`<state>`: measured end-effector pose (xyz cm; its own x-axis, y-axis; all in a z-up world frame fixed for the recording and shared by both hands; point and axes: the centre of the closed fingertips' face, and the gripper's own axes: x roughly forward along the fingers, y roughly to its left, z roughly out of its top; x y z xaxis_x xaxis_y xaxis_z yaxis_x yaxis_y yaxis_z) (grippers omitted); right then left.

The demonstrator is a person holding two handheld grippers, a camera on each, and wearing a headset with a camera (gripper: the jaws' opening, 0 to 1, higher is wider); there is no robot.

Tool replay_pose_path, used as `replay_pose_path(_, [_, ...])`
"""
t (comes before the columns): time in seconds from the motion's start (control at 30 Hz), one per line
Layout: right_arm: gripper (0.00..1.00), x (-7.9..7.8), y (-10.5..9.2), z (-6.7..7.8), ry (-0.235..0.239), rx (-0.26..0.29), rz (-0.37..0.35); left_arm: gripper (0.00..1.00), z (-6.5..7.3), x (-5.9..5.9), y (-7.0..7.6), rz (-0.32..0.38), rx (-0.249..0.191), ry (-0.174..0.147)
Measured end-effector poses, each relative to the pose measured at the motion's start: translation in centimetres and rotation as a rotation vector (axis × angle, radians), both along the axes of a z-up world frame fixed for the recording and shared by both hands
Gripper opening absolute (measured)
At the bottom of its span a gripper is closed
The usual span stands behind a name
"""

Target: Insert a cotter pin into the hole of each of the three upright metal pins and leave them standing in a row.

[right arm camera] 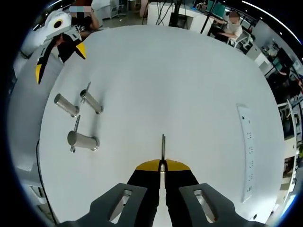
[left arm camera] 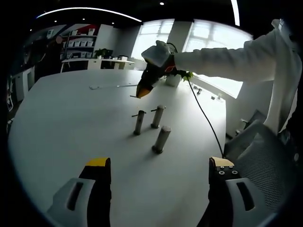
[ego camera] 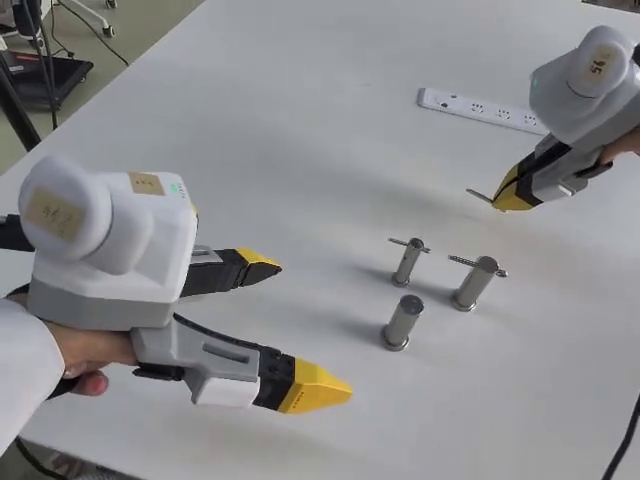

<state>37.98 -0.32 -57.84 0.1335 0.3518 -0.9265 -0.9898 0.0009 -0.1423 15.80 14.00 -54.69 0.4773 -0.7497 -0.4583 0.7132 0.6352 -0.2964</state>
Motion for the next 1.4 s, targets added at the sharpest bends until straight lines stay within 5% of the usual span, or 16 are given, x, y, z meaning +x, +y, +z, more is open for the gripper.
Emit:
replay_pose_path(0.33, [0.00, -4.0, -0.8, 3.3, -0.033, 0.163, -0.068, 0.80, 1.3, 0.8, -0.4, 0.020, -0.029, -0.005])
replay_pose_path(0.47, [0.00, -5.7, -1.6, 4.6, -0.064, 0.163, -0.038, 0.78, 2.0, 1.2, -0.7, 0.030, -0.050, -0.004])
replay_pose_path(0.6, [0.00, -8.2, -1.3, 5.6, -0.007, 0.266, -0.071, 0.80, 2.4, 1.6, -1.0, 0.042, -0.068, -0.016])
replay_pose_path(0.7, [0.00, -9.6, -1.5, 6.2, -0.031, 0.284, -0.073, 0.78, 2.7, 1.8, -1.4, 0.039, -0.085, -0.019])
replay_pose_path(0.87, [0.00, -11.5, -1.5, 7.1, -0.061, 0.324, -0.068, 0.73, 3.1, 1.8, -2.2, 0.040, -0.114, 0.000])
replay_pose_path(1.0, [0.00, -13.1, -1.0, 7.8, -0.082, 0.377, -0.078, 0.68, 3.8, 1.9, -3.2, 0.056, -0.180, 0.020])
replay_pose_path(1.13, [0.00, -15.1, -0.1, 8.2, -0.084, 0.407, -0.064, 0.65, 3.9, 1.8, -4.1, 0.063, -0.209, 0.079])
replay_pose_path(1.27, [0.00, -16.0, 0.9, 8.2, -0.097, 0.432, -0.049, 0.63, 4.0, 1.5, -5.1, 0.040, -0.216, 0.106])
replay_pose_path(1.4, [0.00, -17.3, 1.9, 8.2, -0.105, 0.458, -0.030, 0.52, 4.5, 1.3, -6.1, 0.020, -0.219, 0.083])
